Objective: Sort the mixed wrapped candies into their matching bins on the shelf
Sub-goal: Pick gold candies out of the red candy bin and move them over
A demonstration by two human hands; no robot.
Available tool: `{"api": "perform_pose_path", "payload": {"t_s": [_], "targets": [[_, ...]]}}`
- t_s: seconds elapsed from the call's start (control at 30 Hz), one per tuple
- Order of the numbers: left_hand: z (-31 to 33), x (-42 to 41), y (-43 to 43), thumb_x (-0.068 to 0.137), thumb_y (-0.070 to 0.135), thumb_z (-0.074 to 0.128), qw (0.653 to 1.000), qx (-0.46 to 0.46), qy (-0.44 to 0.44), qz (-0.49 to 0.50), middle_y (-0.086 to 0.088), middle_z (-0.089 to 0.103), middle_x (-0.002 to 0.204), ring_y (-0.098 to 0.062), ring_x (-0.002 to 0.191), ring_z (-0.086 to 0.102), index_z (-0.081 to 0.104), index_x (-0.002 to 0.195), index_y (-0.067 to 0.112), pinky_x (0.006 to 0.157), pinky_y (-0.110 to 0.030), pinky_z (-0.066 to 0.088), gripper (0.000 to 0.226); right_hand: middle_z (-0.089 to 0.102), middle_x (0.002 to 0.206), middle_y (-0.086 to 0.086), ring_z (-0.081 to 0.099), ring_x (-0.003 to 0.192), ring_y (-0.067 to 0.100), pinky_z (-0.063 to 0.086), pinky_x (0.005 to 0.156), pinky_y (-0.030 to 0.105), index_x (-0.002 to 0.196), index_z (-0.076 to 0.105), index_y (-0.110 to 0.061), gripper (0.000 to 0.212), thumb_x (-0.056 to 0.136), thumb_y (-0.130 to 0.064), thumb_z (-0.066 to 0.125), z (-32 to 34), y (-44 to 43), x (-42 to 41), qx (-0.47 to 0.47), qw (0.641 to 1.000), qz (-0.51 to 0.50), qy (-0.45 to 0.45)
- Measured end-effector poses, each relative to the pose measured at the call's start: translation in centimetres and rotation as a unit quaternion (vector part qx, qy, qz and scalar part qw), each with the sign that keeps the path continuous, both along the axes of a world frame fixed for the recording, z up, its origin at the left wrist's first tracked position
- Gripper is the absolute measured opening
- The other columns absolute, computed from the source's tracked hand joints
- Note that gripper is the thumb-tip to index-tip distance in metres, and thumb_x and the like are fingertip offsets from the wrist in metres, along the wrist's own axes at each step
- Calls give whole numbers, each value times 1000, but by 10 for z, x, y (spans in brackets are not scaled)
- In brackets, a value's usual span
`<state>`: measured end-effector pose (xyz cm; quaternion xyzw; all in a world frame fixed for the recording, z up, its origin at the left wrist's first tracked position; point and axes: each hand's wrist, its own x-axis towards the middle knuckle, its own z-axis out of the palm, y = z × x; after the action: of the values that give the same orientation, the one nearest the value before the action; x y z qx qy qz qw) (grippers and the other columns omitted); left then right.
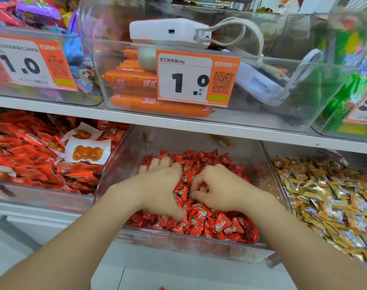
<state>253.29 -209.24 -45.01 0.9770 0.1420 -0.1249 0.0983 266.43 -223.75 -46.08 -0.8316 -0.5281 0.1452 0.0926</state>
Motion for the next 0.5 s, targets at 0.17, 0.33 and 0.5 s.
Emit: {"api": "perform_pose_path", "payload": {"t_s": [0.17,0.33,0.5], "targets": [[-18,25,-15,92,35,74,988,-81,-133,-14,11,67,87,-11,92,61,75,86,23,90,-34,53,13,54,129,9,51,124,36,39,105,45,118,72,-28,38,83,-44,68,-6,5,19,-92,954,-113,-263],[-38,43,-17,81,60,79,992,33,-87,85,-1,64,105,-29,99,66,67,103,23,79,-39,55,45,47,132,11,45,126,38,37,105,47,122,67,-25,39,84,-29,70,-3,-1,23,-125,957,-142,-221],[-43,51,-20,78,48,86,993,54,-71,79,0,67,107,-28,99,68,67,106,24,73,-37,50,42,59,117,0,55,116,28,44,102,45,100,72,-29,26,74,-31,69,4,1,17,-40,976,-152,-150]]}}
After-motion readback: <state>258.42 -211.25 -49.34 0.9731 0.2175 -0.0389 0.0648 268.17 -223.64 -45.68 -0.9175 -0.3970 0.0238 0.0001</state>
